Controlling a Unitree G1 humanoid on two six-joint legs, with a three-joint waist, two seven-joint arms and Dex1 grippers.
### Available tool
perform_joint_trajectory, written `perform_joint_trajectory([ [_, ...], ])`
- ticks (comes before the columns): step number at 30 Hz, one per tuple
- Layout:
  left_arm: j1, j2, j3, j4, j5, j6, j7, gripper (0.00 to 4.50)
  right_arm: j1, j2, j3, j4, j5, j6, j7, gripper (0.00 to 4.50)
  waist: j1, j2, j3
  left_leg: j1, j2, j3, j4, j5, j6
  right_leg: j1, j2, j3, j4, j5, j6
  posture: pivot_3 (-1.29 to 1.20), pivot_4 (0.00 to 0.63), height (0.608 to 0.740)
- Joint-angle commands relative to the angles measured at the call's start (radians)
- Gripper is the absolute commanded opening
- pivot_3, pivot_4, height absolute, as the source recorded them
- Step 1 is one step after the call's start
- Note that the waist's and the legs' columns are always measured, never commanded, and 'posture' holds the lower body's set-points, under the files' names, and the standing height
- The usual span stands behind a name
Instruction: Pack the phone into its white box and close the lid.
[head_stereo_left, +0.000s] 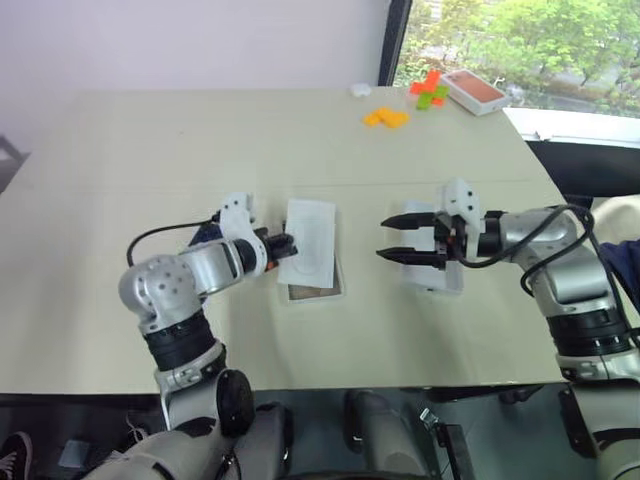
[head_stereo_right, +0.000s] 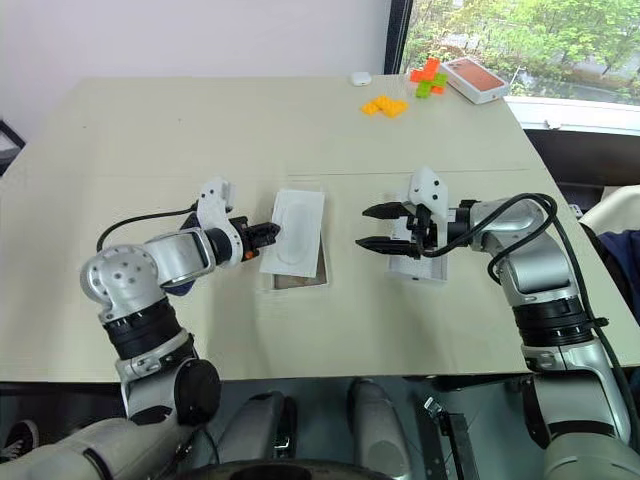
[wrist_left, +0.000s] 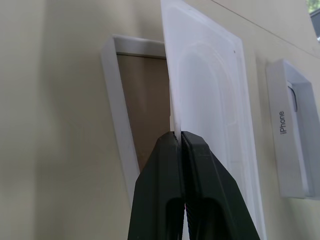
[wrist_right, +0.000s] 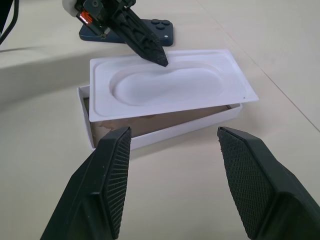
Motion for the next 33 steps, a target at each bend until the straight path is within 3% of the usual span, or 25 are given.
perform_joint_trajectory([
  [1,0.006,-0.011,-0.013,-0.064,0.027,0.008,0.023,0.00,-0.001,-0.004,-0.015,-0.012,0.004,-0.023,-0.002,2.86,0.000,0.000,0.000,0.000,0.000,0.000,0.000,0.000,0.000,0.000,0.000,0.000,0.000,0.000,0.000,0.00,0.150,0.740],
  [18,0.052,-0.113,-0.022,-0.129,0.087,0.008,0.061,0.00,-0.017,-0.007,-0.012,0.038,-0.008,-0.048,0.004,2.86,-0.002,0.000,0.000,0.000,0.000,0.000,0.000,0.000,0.000,0.000,0.000,0.000,0.000,0.000,0.000,0.00,0.150,0.740],
  [29,0.058,-0.129,-0.028,-0.142,0.112,0.008,0.072,0.00,-0.031,0.001,-0.007,0.062,-0.023,-0.069,0.002,2.86,-0.001,0.000,0.000,0.000,0.000,0.000,0.000,0.000,0.000,0.000,0.001,0.000,0.000,0.000,0.000,0.00,0.150,0.740],
  [33,0.059,-0.149,-0.024,-0.149,0.094,0.008,0.061,1.48,-0.030,0.001,-0.005,0.061,-0.025,-0.075,-0.002,2.92,-0.001,0.000,0.000,0.000,0.000,0.000,0.000,0.000,0.000,0.000,0.001,0.000,0.000,0.000,0.000,0.00,0.150,0.740],
])
